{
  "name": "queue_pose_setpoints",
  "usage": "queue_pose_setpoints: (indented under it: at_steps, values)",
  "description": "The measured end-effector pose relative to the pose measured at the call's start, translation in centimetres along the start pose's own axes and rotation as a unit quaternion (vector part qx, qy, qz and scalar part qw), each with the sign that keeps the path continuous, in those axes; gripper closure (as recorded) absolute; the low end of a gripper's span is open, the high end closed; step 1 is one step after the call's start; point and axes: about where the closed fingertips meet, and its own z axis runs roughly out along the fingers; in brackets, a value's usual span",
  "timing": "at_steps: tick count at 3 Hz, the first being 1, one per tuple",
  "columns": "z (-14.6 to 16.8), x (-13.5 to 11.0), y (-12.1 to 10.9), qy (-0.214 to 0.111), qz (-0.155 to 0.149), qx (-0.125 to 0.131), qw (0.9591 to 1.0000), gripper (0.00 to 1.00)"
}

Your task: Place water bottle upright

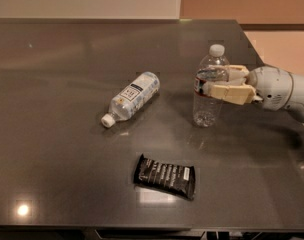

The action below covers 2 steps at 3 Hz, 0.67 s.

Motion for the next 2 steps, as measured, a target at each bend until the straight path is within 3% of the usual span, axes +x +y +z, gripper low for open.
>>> queue_pose_setpoints:
  at_steps: [1,2]
  values:
    - [-0.05,0.34,-0.06,-0.005,0.005,0.001,1.0,0.83]
    - [-0.08,0.54,-0.03,-0.007,0.003,0.001,1.0,0.59]
